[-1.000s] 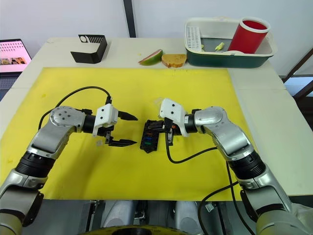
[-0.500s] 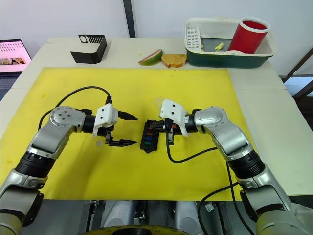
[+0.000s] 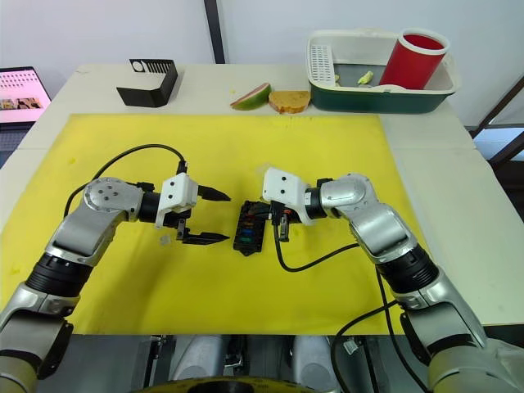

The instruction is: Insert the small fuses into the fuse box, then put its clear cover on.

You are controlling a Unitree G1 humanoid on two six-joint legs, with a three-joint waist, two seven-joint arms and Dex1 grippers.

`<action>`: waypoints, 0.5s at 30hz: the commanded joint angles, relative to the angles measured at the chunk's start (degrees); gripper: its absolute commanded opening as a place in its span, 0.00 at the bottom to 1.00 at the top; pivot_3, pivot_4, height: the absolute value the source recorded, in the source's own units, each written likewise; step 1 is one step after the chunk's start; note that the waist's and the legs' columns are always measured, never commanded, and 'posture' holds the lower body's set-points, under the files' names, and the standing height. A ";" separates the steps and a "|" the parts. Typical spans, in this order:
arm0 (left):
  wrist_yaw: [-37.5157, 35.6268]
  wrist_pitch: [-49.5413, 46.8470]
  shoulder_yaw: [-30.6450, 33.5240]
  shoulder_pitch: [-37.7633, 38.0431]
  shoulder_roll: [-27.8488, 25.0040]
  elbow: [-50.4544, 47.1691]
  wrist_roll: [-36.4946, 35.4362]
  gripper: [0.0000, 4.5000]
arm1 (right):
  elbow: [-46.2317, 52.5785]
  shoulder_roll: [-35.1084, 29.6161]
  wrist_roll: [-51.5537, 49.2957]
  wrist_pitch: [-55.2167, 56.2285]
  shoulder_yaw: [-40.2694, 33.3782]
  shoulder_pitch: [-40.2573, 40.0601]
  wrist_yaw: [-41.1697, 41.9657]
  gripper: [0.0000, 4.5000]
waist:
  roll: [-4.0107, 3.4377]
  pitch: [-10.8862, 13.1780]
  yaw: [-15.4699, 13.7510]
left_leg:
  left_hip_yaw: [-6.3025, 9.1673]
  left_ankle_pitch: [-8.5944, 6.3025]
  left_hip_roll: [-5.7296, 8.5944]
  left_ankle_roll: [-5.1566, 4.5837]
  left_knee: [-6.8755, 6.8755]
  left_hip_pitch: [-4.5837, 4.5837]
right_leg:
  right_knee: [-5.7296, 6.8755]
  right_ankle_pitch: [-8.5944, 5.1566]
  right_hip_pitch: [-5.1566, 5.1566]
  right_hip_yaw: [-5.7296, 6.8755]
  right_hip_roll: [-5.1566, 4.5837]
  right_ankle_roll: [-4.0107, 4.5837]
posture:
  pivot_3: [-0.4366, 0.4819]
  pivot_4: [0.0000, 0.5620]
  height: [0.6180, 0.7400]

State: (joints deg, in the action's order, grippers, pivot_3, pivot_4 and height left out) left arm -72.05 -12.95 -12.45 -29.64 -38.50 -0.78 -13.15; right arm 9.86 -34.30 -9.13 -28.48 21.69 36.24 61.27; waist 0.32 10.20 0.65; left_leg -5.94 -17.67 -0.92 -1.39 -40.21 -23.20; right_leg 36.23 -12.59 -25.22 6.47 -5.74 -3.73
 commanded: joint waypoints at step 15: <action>-0.52 -6.81 6.56 -0.76 -3.30 -4.80 -6.41 1.00 | 3.93 2.98 -9.38 -8.61 -9.28 4.56 0.18 0.00 | -0.02 0.01 -0.01 | 0.01 -0.01 -0.01 -0.01 0.05 0.33 | -0.03 -0.01 0.33 -0.01 -0.01 0.00 | 0.48 0.27 1.00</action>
State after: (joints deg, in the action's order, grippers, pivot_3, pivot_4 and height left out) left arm -72.25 -18.11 -8.97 -29.41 -40.49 -3.34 -17.17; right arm 10.16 -31.27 -15.13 -35.81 16.74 38.39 61.38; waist 0.30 10.21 0.64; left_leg -5.93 -17.67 -0.93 -1.40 -40.16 -22.90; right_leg 36.21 -12.60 -24.92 6.46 -5.75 -3.72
